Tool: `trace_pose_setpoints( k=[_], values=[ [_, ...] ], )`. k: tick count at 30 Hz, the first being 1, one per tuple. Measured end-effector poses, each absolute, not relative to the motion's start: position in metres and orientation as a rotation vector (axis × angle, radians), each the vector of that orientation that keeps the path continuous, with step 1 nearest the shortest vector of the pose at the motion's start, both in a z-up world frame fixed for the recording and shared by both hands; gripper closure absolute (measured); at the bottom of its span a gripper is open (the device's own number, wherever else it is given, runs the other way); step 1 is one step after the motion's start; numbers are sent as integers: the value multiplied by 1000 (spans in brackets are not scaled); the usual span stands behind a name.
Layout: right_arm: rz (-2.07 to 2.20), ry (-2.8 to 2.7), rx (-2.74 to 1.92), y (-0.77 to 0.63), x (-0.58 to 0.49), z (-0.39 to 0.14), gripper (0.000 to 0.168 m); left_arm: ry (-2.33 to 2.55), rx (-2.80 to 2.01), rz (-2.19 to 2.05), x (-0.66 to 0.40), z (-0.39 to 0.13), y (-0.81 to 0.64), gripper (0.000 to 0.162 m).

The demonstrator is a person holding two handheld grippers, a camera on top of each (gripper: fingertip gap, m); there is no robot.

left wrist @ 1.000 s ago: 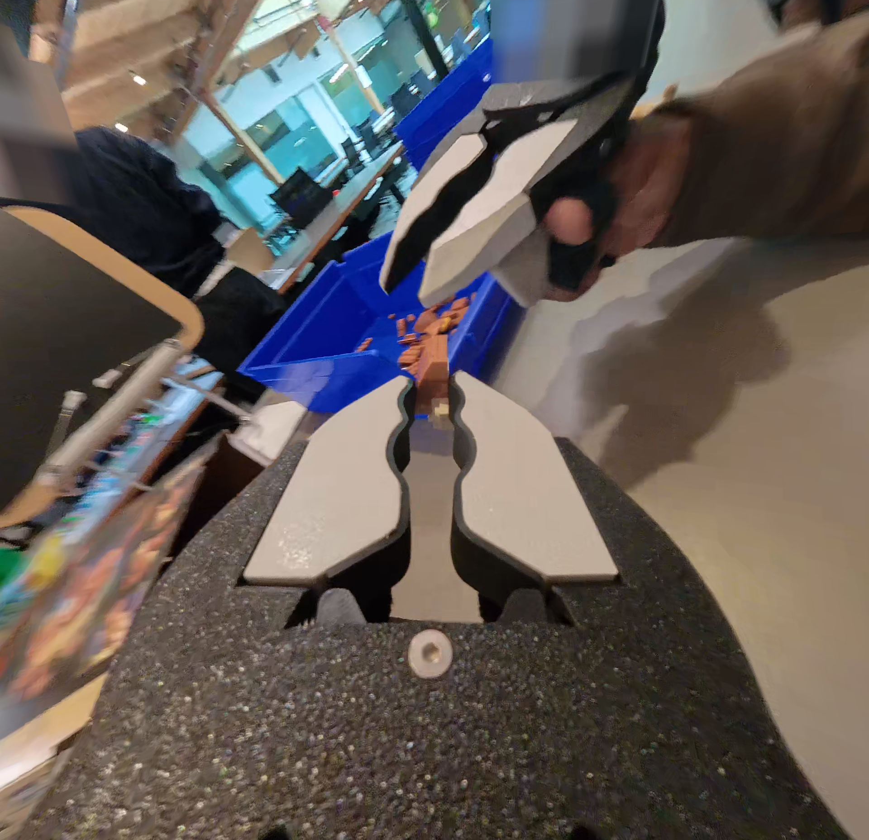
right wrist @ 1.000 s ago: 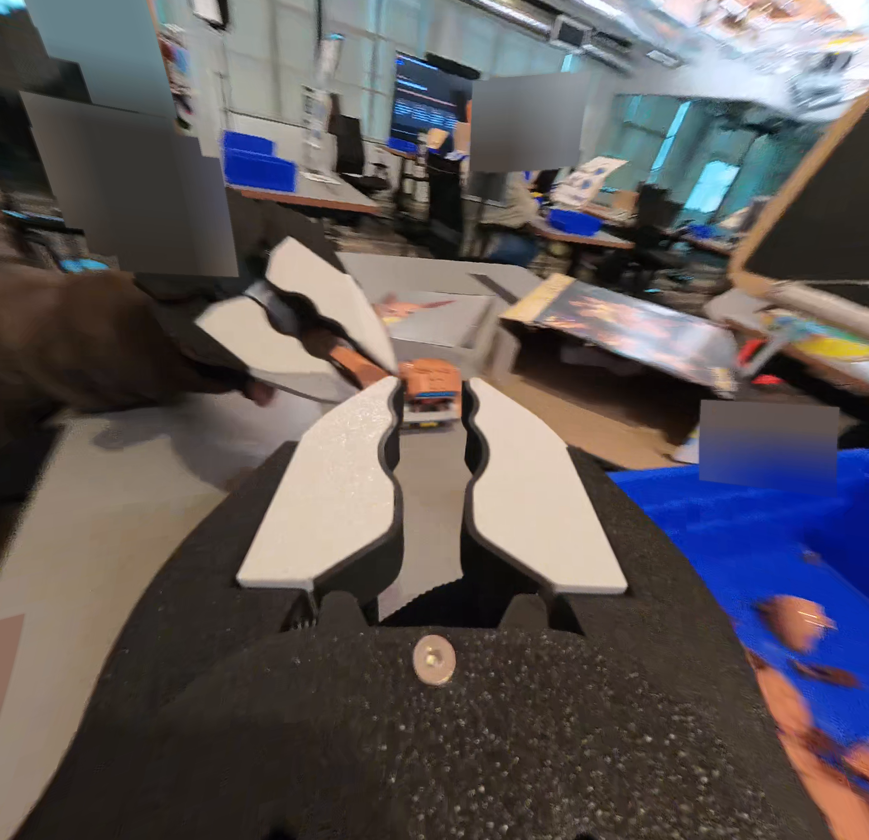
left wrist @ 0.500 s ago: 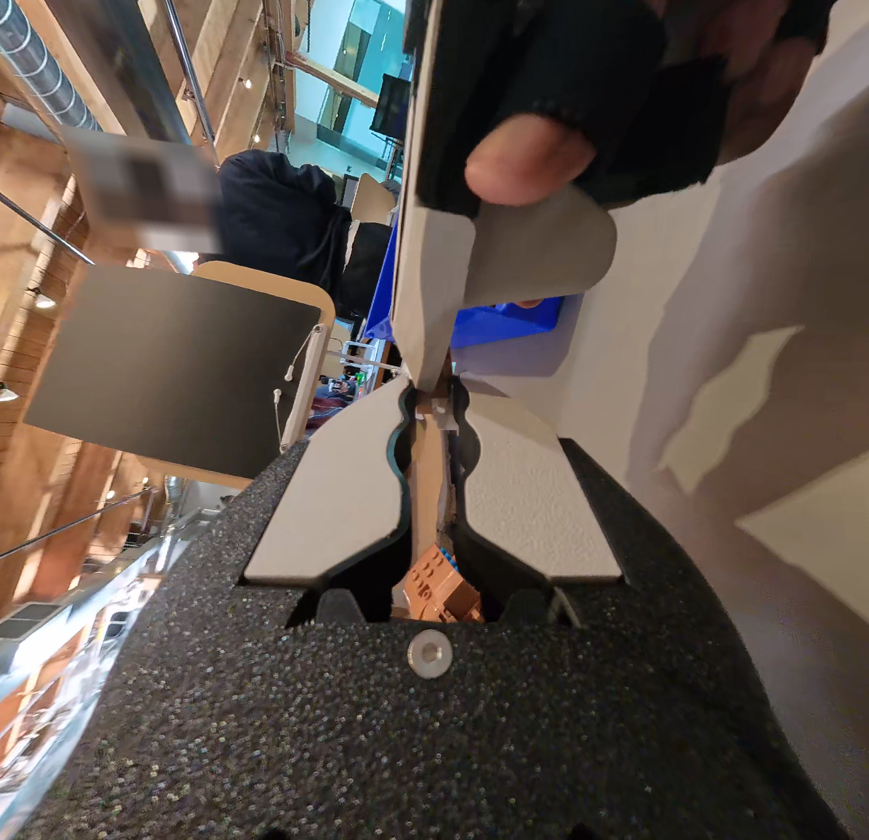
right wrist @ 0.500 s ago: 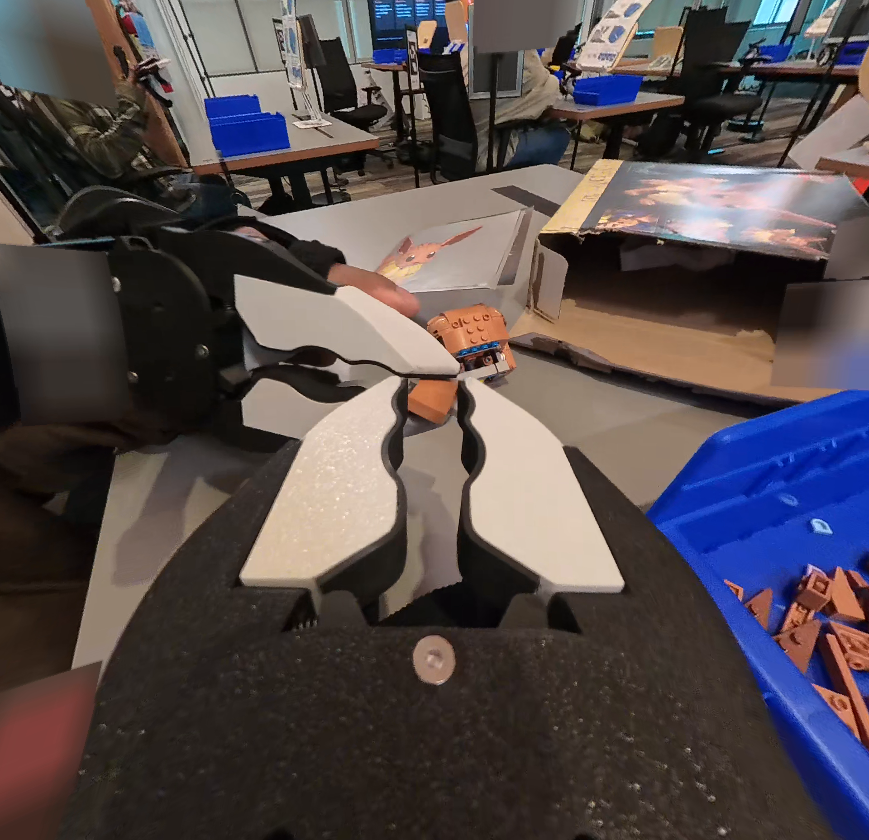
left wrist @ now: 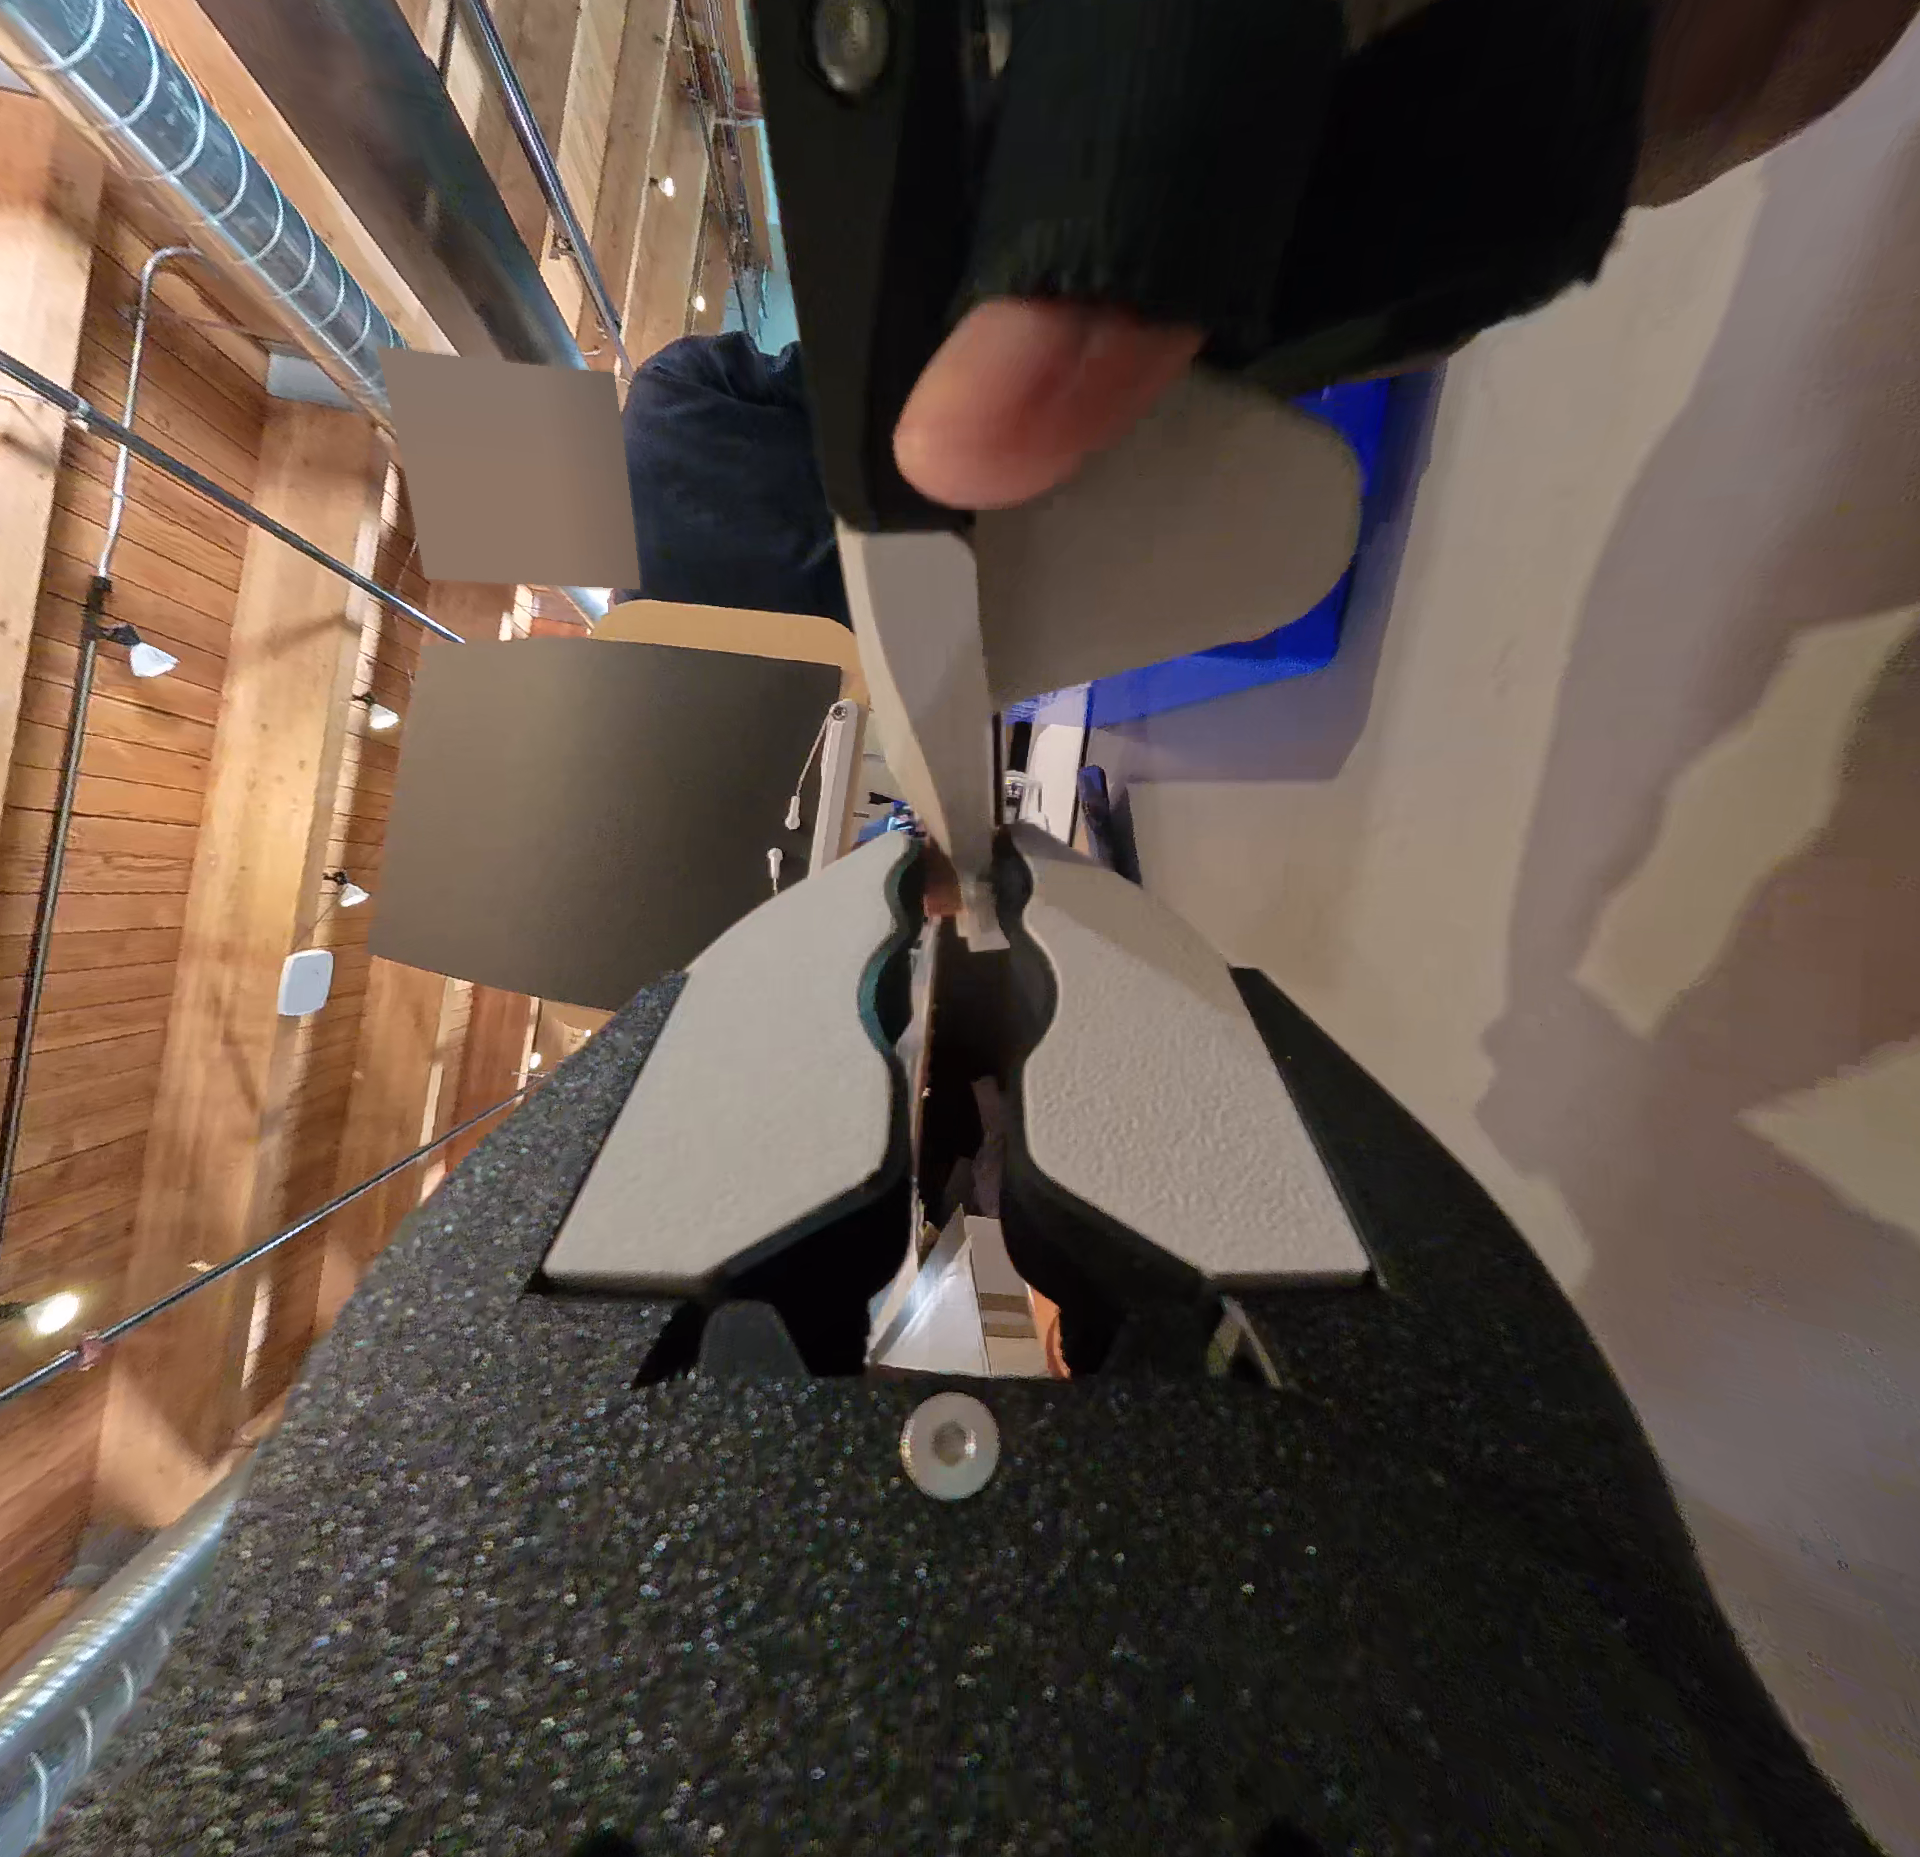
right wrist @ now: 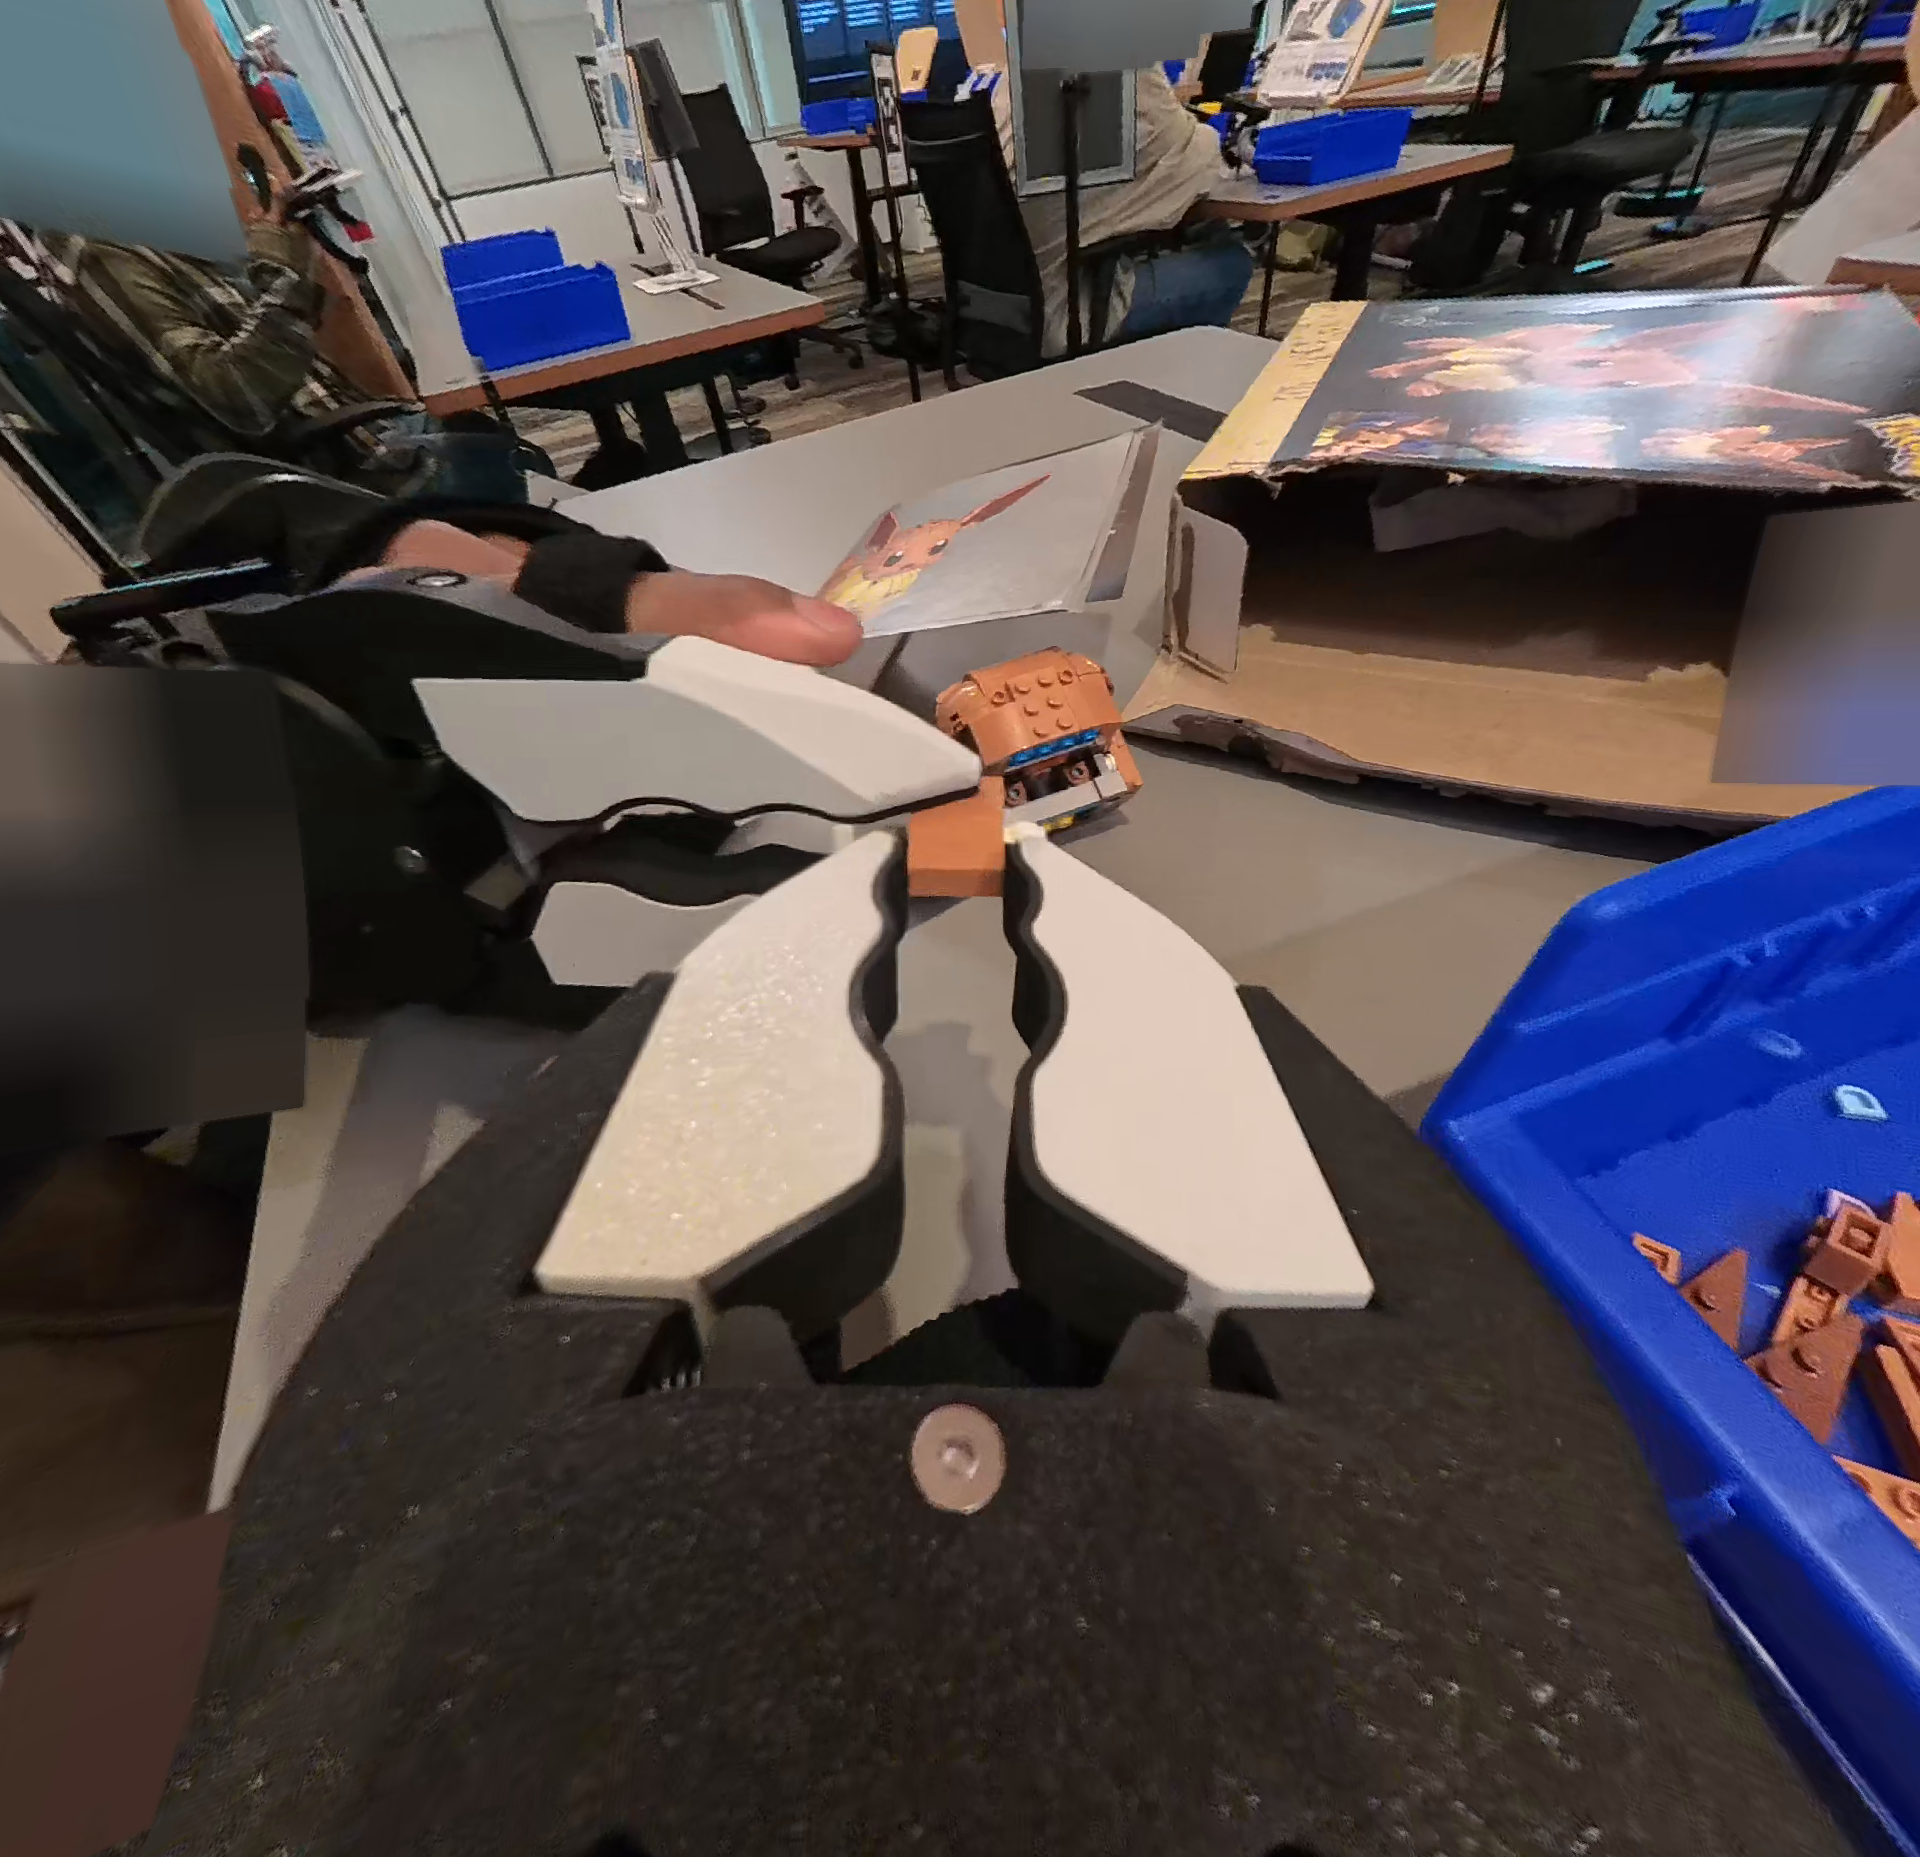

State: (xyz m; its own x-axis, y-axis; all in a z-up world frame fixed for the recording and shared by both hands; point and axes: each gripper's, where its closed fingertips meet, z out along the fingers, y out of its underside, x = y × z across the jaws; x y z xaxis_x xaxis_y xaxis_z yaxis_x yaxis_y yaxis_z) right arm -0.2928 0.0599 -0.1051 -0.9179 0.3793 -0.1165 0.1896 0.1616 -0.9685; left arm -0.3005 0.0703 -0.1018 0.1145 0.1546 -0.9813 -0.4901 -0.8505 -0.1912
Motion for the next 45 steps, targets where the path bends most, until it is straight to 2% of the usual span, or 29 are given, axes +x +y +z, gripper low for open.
trace_pose_setpoints(
  k=[3, 9, 12, 17, 26, 33, 40, 45],
  values=[
    [1891, -2246, -606, 63, -297, -102, 152, 287, -1902, 1710, -300, -101, 72, 149],
    [2258, -2139, -586, 74, -289, -72, 152, -43, -1714, 978, -285, -80, 72, 122],
    [2401, -2102, -474, 73, -276, -59, 152, -170, -1540, 569, -274, -59, 71, 120],
    [2432, -2115, -333, 65, -260, -56, 152, -193, -1470, 247, -259, -57, 75, 121],
    [2305, -2073, -210, 65, -258, -57, 152, -147, -1509, 247, -253, -60, 75, 133],
    [2465, -1991, -169, 71, -250, -42, 152, -146, -1471, 165, -248, -55, 71, 129],
    [2544, -1981, -151, 72, -245, -38, 152, -132, -1438, 86, -241, -51, 72, 132],
    [2501, -2042, -111, 65, -240, -46, 152, -91, -1461, 96, -236, -55, 74, 144]
  ],
)
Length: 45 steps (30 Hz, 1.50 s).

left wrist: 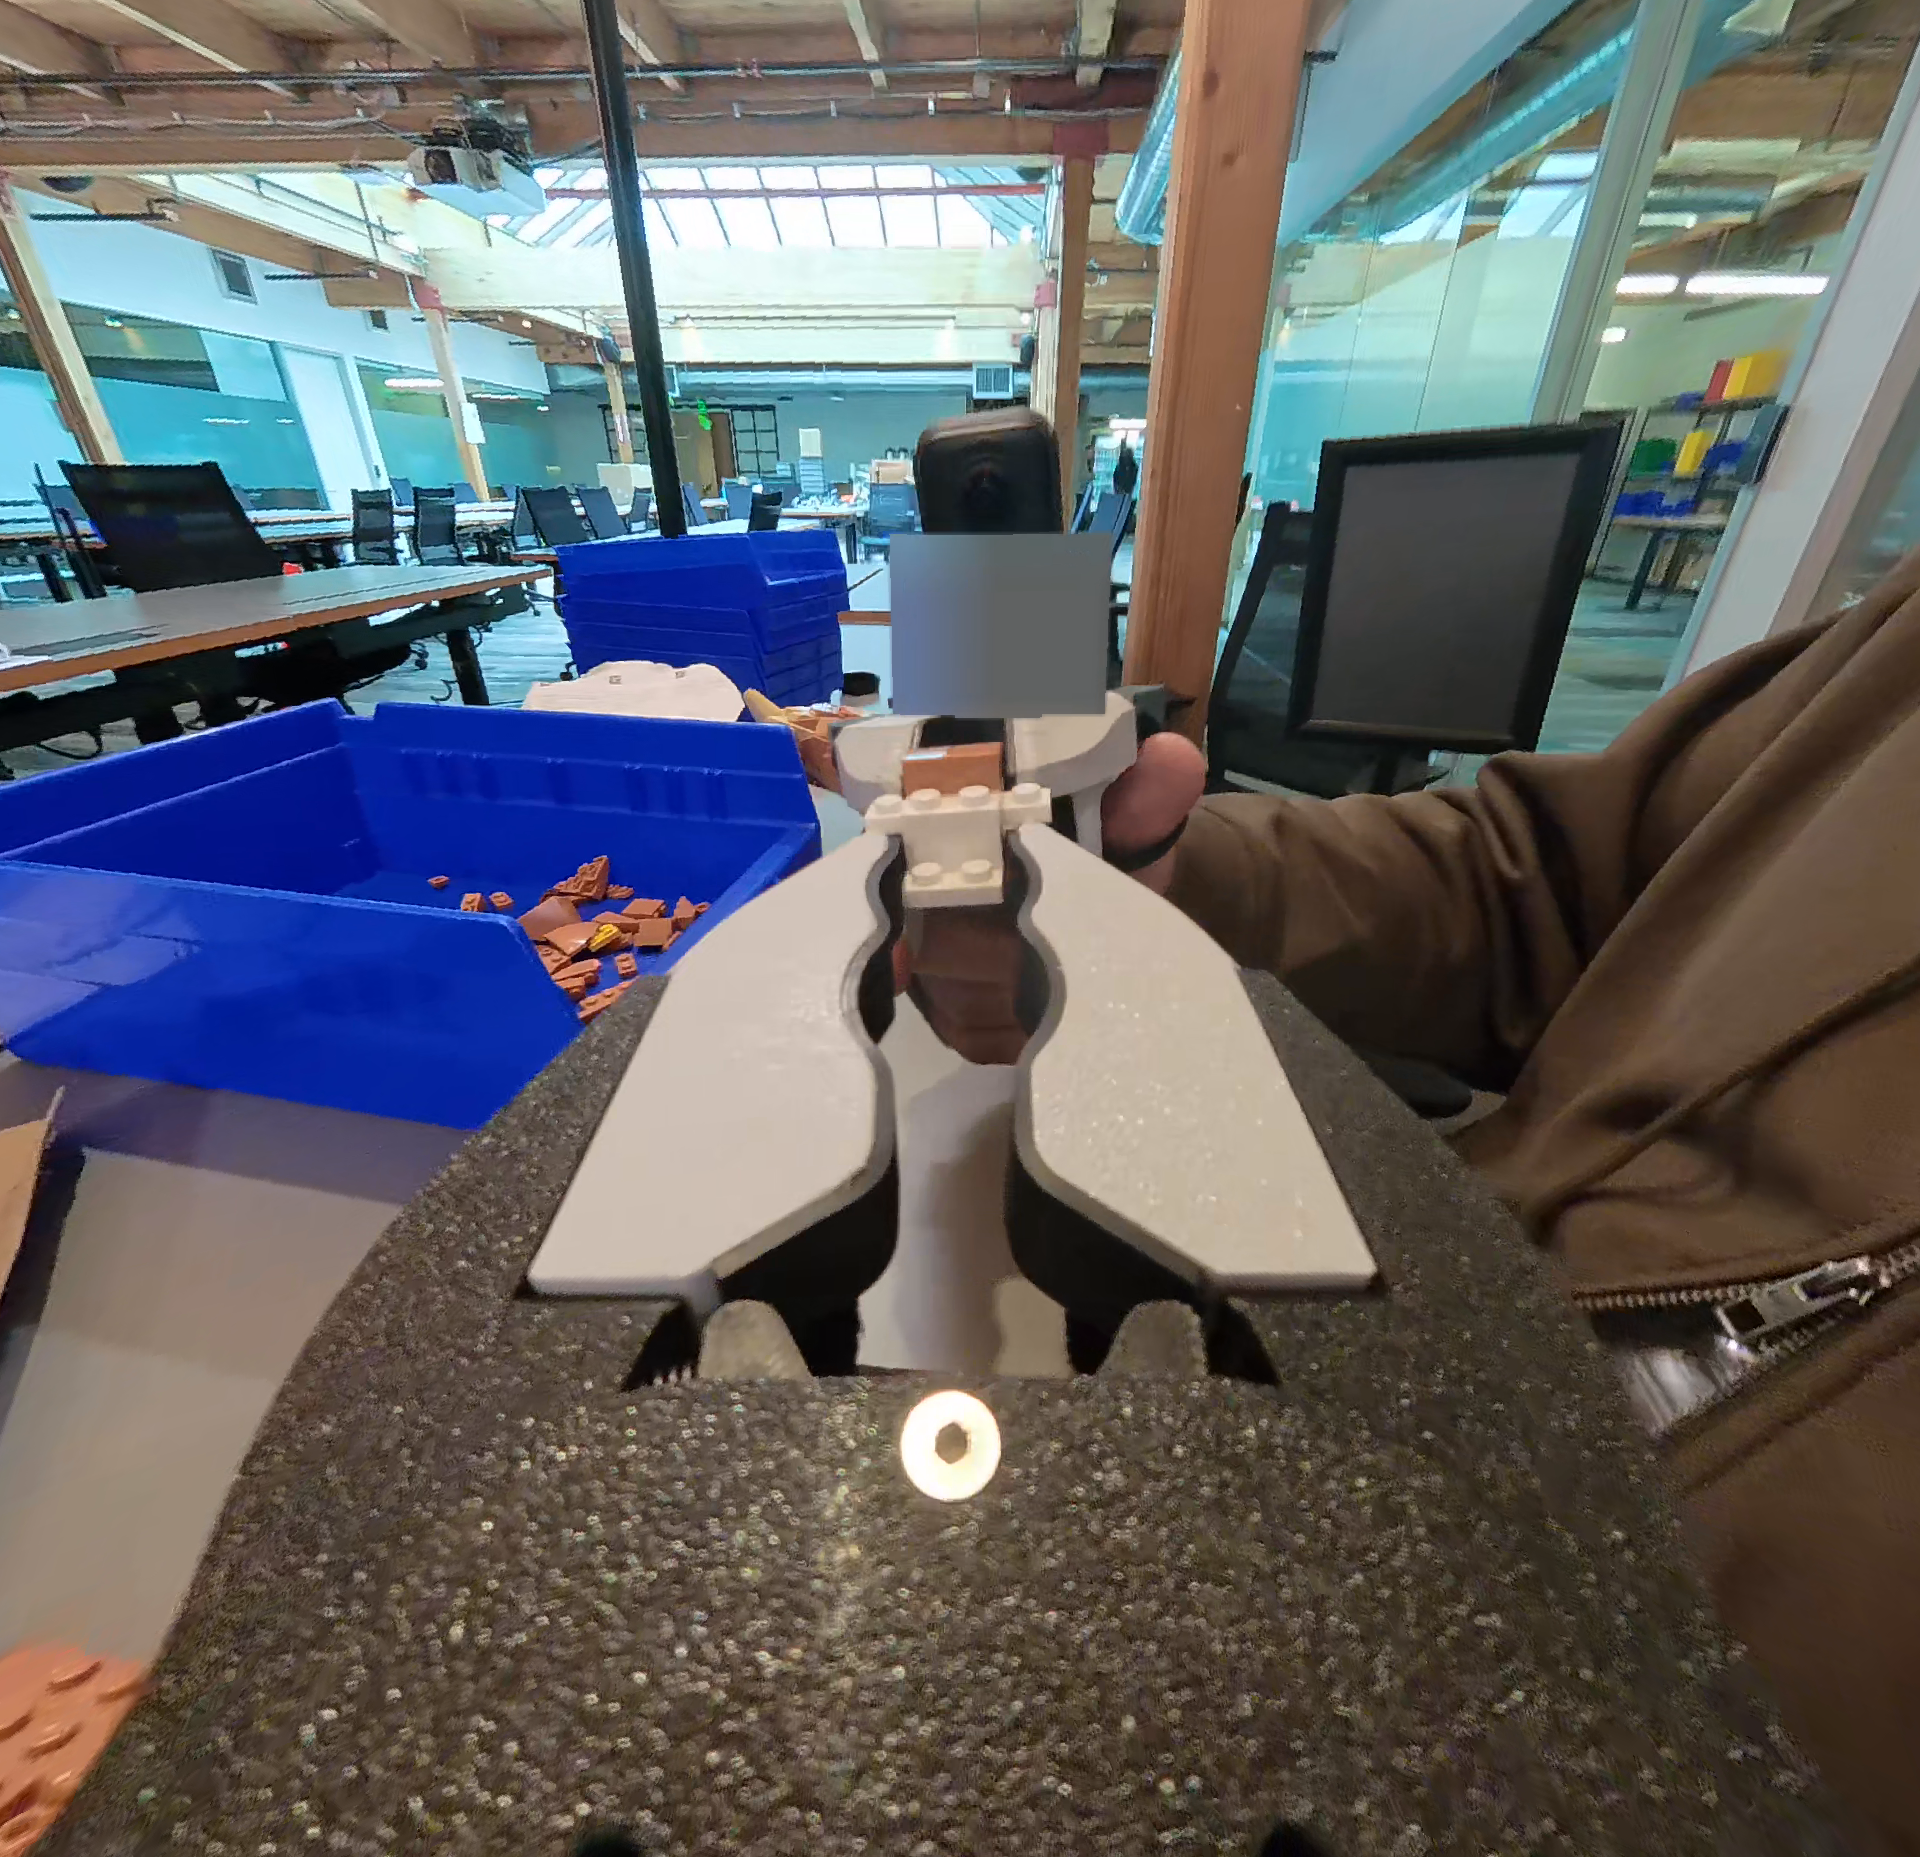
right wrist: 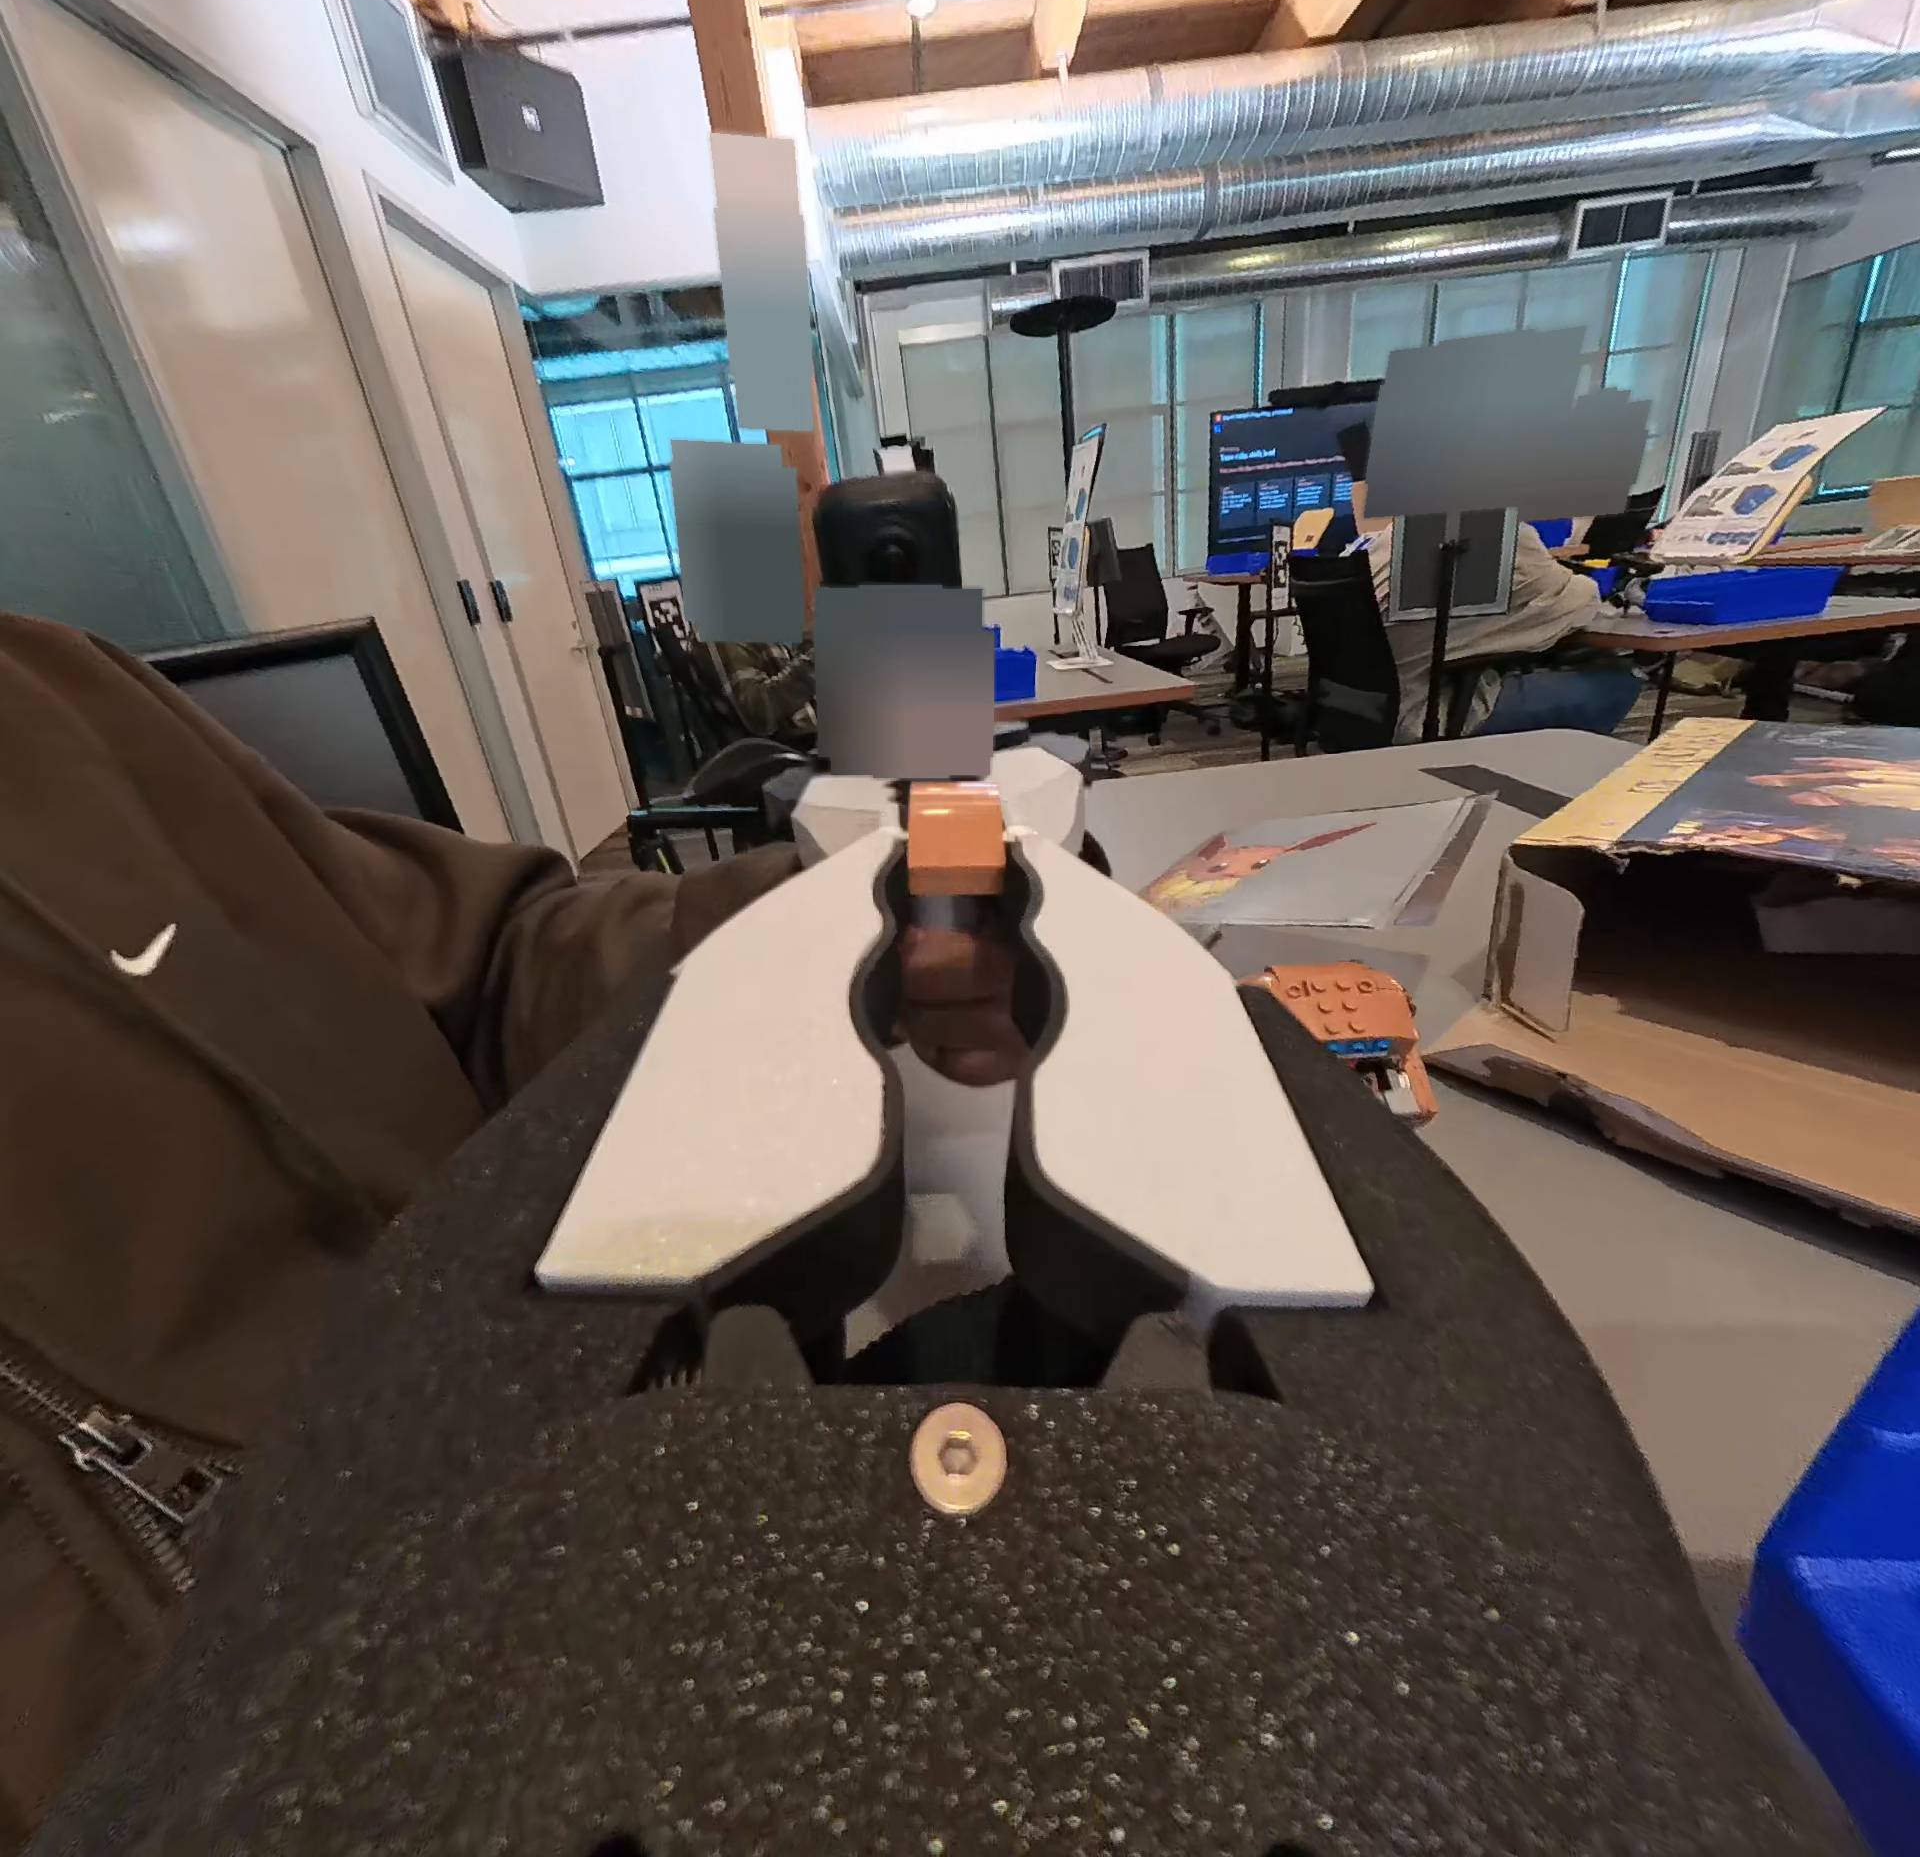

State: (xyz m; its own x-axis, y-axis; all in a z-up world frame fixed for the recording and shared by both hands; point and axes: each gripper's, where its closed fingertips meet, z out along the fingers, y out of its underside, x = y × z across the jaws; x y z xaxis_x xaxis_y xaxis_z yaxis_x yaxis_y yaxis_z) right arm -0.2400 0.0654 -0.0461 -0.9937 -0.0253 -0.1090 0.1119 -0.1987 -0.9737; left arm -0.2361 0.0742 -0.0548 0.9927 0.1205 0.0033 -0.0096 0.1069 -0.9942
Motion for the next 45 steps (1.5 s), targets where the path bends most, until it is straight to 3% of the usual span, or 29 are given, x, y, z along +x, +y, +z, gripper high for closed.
trace_pose_setpoints(
  k=[13, 27, 37, 45],
  values=[
    [-2085, 2791, -286, 72, -247, -109, 137, 97, -1849, 527, -244, -100, 75, 144],
    [-1970, 3057, -514, 74, -252, -127, 151, 249, -2002, 710, -245, -126, 75, 144],
    [-1961, 3379, -154, 73, -291, -126, 151, -31, -2037, 853, -280, -127, 67, 144],
    [-1940, 3290, -50, 75, -292, -131, 151, -92, -1981, 898, -288, -117, 60, 144]
  ],
)
